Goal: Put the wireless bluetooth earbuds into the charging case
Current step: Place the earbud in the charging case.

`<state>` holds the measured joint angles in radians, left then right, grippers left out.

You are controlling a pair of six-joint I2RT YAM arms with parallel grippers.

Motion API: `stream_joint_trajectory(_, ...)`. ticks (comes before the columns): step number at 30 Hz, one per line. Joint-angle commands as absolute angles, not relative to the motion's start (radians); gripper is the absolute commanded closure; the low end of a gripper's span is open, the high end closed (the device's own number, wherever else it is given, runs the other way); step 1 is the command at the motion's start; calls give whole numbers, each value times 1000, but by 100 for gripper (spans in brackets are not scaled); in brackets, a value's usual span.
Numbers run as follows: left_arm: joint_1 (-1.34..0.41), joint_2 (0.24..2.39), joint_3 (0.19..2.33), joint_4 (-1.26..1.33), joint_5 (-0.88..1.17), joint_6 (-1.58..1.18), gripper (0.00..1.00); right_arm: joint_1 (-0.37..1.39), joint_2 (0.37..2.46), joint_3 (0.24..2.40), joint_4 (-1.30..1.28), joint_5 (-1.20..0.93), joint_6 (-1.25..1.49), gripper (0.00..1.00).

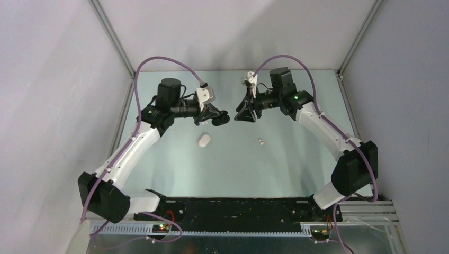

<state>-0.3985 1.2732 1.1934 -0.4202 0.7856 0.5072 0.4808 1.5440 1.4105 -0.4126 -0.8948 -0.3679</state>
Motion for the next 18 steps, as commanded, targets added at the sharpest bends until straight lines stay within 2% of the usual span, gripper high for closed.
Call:
stream_joint_trajectory(1,-392,1244,1242,-320,847,530,100,493,1578,1447,-351,-1105,-316,49)
stream_joint_trajectory(7,-391,1244,1233,-247,835,485,100,530,1642,1505,-343,-1127,-280,50)
stream_joint_trajectory(16,-391,1255,1202,-126,804,393,100,510,1691,1495,-162,-1152,-55,65)
stream_joint_trajectory(18,-392,1248,1184,-97,795,381,100,503,1697,1490,-129,-1151,-14,65)
